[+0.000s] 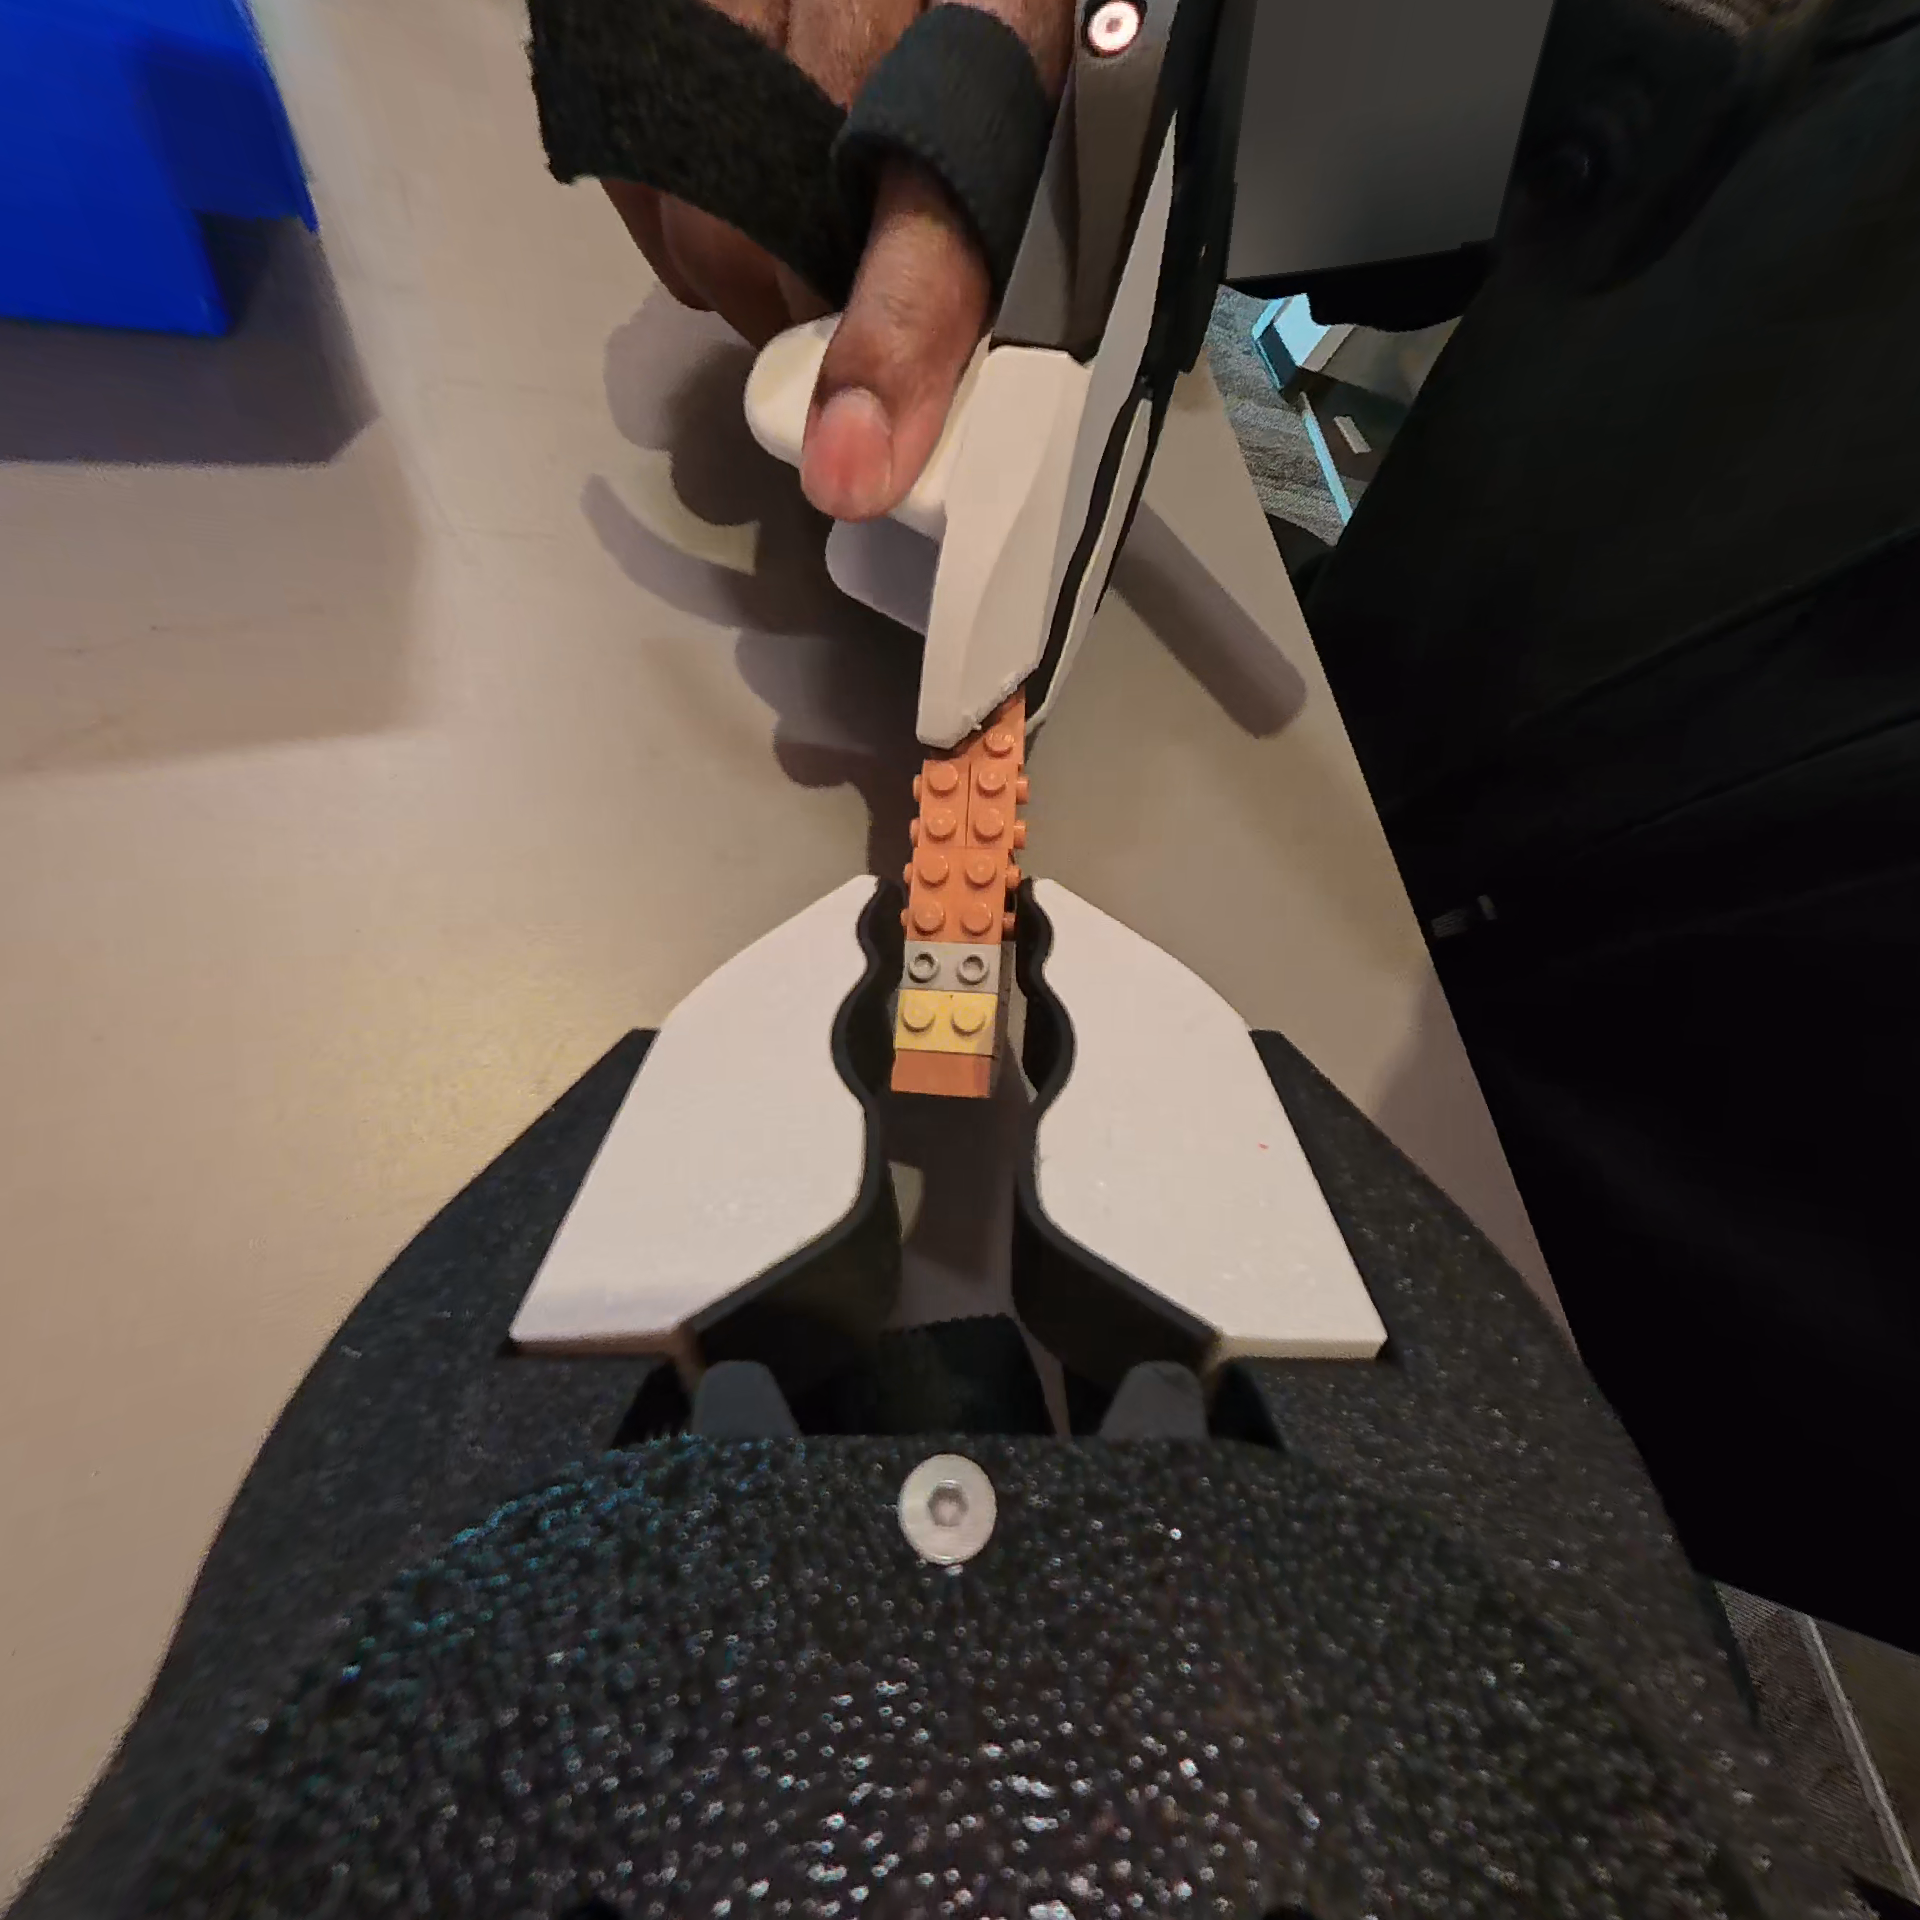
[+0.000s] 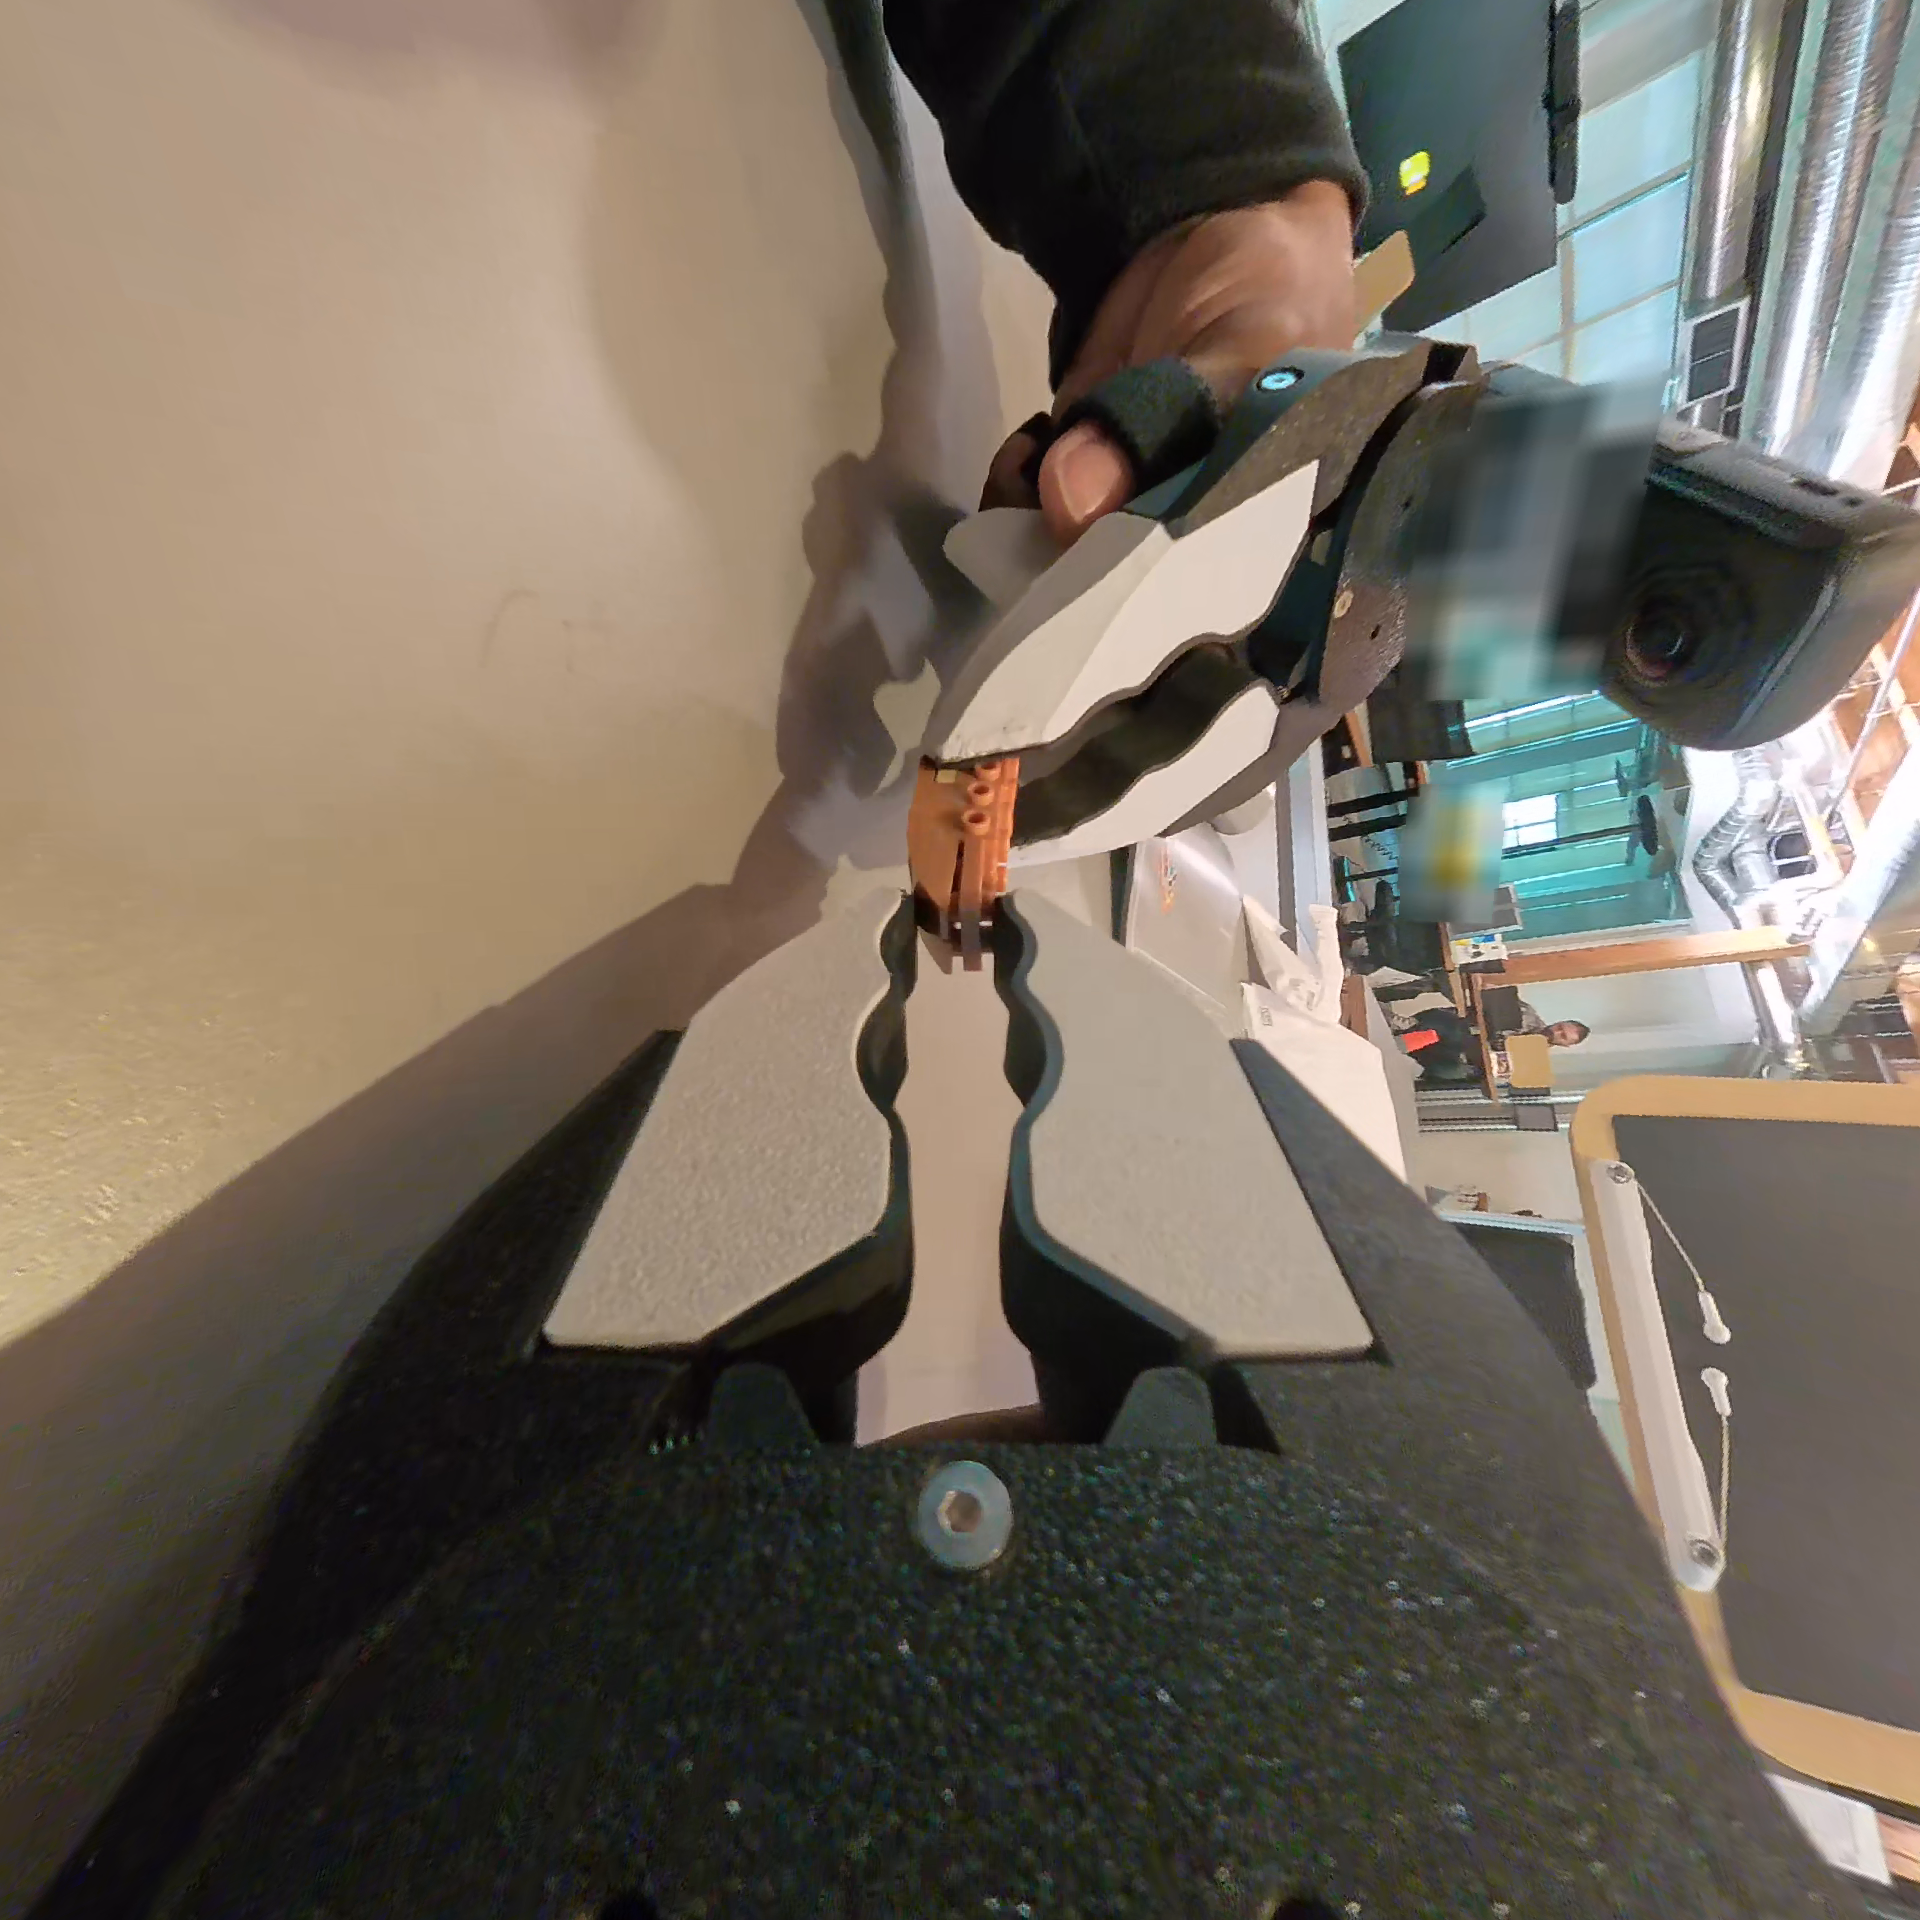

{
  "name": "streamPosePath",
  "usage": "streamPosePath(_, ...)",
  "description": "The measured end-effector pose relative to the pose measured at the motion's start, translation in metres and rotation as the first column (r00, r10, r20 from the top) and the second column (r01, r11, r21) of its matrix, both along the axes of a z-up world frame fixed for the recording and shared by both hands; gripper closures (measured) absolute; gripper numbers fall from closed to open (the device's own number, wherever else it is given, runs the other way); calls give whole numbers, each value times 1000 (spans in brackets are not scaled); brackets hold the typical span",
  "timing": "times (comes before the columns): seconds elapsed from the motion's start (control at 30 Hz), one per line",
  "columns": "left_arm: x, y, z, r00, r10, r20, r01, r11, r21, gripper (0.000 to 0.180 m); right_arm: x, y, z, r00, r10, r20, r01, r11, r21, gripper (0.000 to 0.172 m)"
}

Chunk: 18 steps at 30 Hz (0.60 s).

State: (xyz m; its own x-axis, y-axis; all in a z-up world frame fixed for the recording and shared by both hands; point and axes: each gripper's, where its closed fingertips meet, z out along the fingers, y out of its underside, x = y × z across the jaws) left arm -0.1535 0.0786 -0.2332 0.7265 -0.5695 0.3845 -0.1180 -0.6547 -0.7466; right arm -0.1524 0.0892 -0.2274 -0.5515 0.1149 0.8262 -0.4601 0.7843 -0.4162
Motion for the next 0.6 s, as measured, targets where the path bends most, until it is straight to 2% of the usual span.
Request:
streamPosePath(0.4, 1, 0, -6, 1000, 11, 17, -11, 999, -31, 160, 1, 3, -5, 999, -14, 31, 13, 999, 30, 158)
streamPosePath(0.6, -3, 3, -5, 999, 39, 29, -38, 999, -26, 160, -3, 6, -4, 999, -39, -8, 40, 999, 36, 158)
